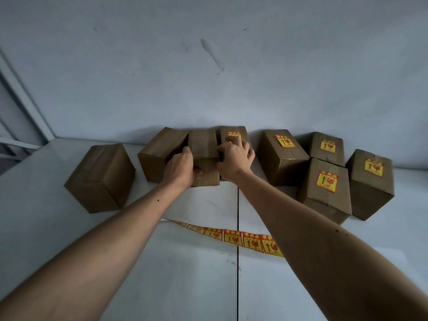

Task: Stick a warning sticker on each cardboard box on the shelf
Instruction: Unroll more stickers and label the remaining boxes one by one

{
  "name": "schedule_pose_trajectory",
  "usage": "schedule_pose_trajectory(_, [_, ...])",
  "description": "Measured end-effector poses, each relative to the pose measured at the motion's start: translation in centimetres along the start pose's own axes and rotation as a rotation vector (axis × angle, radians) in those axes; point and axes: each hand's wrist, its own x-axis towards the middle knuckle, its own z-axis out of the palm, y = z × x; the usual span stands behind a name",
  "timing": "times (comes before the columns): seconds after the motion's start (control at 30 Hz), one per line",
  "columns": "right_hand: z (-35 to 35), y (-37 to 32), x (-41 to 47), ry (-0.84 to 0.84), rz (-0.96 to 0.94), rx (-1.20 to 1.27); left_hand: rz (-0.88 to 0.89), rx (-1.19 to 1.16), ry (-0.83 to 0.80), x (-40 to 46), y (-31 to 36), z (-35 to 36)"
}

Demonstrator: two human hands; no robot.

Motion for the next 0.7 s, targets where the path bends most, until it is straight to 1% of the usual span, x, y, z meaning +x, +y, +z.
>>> schedule_pose_trajectory(0.13, [-1.1, 0.2, -3.0, 0.016, 0.036, 0.114, 0.010, -0.063, -0.010, -3.0, 0.4, -1.0])
schedule_pose_trajectory(0.27, [-1.8, 1.0, -6.4, 0.030, 0.027, 0.142, 0.031, -0.104, -0.032, -5.9, 0.8, -1.6])
schedule_pose_trajectory(0.43, [-2.2, 2.9, -9.6, 0.002, 0.033, 0.168, 0.044, -0.118, -0.087, -8.8, 0.8, -1.8])
schedule_pose_trajectory(0.5, [-2.5, 3.9, -10.7, 0.016, 0.035, 0.234, 0.014, -0.073, -0.103, -9.7, 1.0, -2.1])
schedule_pose_trajectory(0.53, [-2.8, 4.6, -11.2, 0.018, 0.042, 0.271, -0.002, -0.026, -0.084, -10.2, 1.1, -2.3])
schedule_pose_trajectory(0.6, [-3.3, 6.0, -12.1, -0.028, 0.058, 0.276, 0.002, 0.042, 0.027, -11.2, 1.2, -2.6])
schedule_pose_trajectory(0.63, [-3.5, 6.7, -12.5, -0.087, 0.060, 0.225, 0.029, 0.051, 0.085, -11.7, 1.4, -2.5])
schedule_pose_trajectory(0.67, [-3.6, 7.4, -12.9, -0.159, 0.053, 0.154, 0.065, 0.050, 0.117, -12.2, 1.6, -2.4])
schedule_pose_trajectory(0.7, [-3.7, 8.0, -13.3, -0.227, 0.039, 0.087, 0.100, 0.051, 0.109, -12.6, 1.9, -2.0])
